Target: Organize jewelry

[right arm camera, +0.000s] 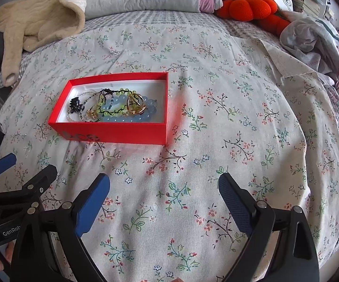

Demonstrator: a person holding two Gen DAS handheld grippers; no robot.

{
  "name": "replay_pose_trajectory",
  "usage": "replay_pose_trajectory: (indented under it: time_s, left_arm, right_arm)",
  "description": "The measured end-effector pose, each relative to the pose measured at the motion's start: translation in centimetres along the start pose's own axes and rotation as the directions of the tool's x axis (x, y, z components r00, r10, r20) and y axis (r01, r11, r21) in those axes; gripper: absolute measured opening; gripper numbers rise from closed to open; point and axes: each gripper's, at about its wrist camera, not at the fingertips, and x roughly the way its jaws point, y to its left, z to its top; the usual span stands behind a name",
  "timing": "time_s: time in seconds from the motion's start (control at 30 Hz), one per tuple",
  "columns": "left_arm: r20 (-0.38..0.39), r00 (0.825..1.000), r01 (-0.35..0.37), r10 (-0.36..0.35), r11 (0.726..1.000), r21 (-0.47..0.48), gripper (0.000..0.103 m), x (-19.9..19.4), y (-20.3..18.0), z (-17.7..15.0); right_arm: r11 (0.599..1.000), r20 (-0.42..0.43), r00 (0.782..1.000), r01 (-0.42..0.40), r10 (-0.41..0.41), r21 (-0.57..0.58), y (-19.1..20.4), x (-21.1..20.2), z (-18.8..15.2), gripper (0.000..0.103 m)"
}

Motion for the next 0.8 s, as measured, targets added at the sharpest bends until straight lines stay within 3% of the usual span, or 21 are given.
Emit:
replay_pose_trajectory:
  time_s: [0.8]
  left_arm:
    - [-0.009,1.0,-0.016,0.016,1.0,0.012,0.103,0.26,0.12,-0.06]
  right_arm:
    - [1.0,-0.005,1.0,-0.002,0.002,0.0,0.1,0.12,-0.08,0.095]
